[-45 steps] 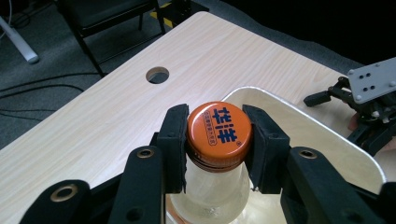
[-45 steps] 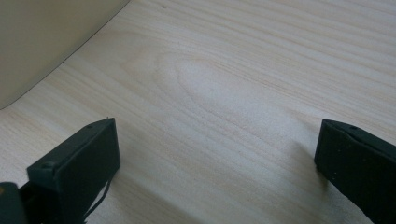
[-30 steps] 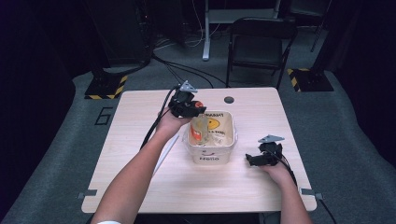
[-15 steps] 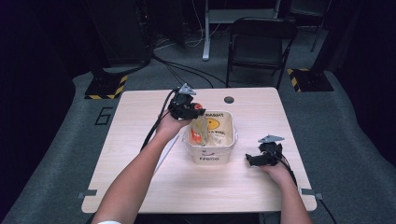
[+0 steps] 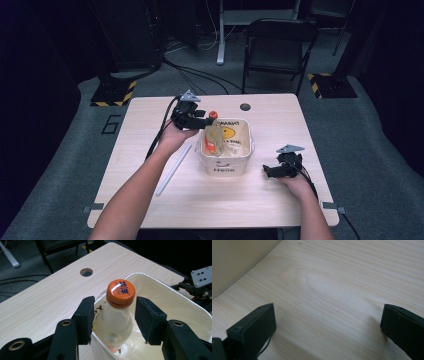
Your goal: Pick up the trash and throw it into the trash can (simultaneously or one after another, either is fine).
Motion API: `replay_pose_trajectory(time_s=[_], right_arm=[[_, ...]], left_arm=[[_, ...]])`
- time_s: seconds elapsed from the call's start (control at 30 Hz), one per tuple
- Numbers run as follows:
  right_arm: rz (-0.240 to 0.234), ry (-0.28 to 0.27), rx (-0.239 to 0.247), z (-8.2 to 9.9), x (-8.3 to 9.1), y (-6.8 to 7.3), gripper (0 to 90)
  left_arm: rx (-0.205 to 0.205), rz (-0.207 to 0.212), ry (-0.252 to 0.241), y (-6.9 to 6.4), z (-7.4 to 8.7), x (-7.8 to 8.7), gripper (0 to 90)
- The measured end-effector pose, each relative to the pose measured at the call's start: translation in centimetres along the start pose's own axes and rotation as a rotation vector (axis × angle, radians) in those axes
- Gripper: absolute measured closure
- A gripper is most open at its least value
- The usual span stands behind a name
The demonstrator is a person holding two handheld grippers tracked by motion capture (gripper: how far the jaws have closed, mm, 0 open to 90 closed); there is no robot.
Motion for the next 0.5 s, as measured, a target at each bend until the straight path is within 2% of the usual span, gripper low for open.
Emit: replay_pose_trajectory(time_s=[0.13,0.23,0.5], right_arm=[[0.0,0.0,0.0,0.0,0.0,0.0,0.0],[0.0,0.0,-0.001,0.0,0.0,0.0,0.0],[0.003,0.005,-0.008,0.0,0.1,0.1,0.0]], left_arm=[[-0.013,-0.002,-0.009,0.1,0.2,1.3,50.4],[-0.011,-0.003,-0.028,0.3,0.4,2.5,51.5],[0.003,-0.02,-0.032,1.0,1.8,4.5,52.9]])
Point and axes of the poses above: each handheld gripper's, and its own axes: x roughly backward along the jaws, z roughly out of its underside, y roughly to its left, the point moved 8 cm from there along -x, roughly forward along the jaws, and after that the axes turned 8 degrees about -y, right-handed, at the moved point
